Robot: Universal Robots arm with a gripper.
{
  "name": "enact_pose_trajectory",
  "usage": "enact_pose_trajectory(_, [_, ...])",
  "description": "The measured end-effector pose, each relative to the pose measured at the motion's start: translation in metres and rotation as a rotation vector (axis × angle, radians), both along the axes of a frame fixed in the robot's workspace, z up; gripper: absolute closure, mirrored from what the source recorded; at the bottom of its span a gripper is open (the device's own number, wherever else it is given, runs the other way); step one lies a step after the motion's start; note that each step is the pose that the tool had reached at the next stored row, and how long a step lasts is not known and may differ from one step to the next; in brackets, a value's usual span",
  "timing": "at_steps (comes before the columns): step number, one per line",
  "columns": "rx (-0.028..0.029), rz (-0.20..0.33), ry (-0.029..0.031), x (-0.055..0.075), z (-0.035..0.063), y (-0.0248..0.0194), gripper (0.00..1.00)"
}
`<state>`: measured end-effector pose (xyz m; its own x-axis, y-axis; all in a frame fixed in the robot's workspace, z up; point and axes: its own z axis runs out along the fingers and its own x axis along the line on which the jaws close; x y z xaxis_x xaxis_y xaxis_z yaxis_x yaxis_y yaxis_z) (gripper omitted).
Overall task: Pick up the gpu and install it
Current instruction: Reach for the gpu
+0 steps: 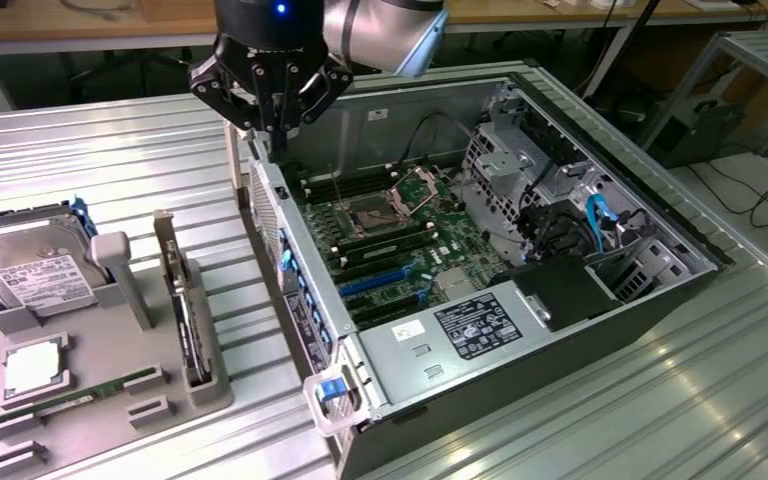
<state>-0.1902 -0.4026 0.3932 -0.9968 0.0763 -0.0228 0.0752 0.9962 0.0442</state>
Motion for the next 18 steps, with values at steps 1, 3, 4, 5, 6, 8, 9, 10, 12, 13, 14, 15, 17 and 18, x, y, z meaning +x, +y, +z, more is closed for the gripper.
enact_pose_trajectory(1, [0.0000, 0.000, 0.0000, -0.001, 0.0000, -0.0001, 0.89])
enact_pose_trajectory(3, [0.0000, 0.000, 0.0001, -0.002, 0.0000, -0.0003, 0.89])
enact_pose_trajectory(4, [0.0000, 0.000, 0.0001, -0.003, 0.0000, -0.0005, 0.89])
enact_pose_trajectory(5, [0.0000, 0.000, 0.0002, -0.003, 0.0000, -0.0006, 0.89])
enact_pose_trajectory(6, [0.0000, 0.000, 0.0002, -0.004, 0.0000, -0.0007, 0.89])
enact_pose_trajectory(8, [0.0000, 0.000, 0.0003, -0.005, 0.0000, -0.0009, 0.89])
enact_pose_trajectory(9, [-0.0001, 0.000, 0.0004, -0.006, 0.0000, -0.0011, 0.89])
enact_pose_trajectory(10, [0.0000, 0.000, 0.0004, -0.007, -0.0001, -0.0012, 0.89])
enact_pose_trajectory(12, [0.0000, 0.000, 0.0004, -0.008, -0.0001, -0.0014, 0.89])
enact_pose_trajectory(13, [0.0000, 0.000, 0.0004, -0.009, -0.0001, -0.0016, 0.89])
enact_pose_trajectory(14, [-0.0001, 0.000, 0.0005, -0.010, -0.0001, -0.0016, 0.89])
enact_pose_trajectory(15, [0.0000, 0.000, 0.0005, -0.011, -0.0002, -0.0018, 0.89])
enact_pose_trajectory(17, [0.0000, 0.000, 0.0004, -0.013, -0.0002, -0.0021, 0.89])
enact_pose_trajectory(18, [0.0000, 0.000, 0.0004, -0.014, -0.0003, -0.0023, 0.89])
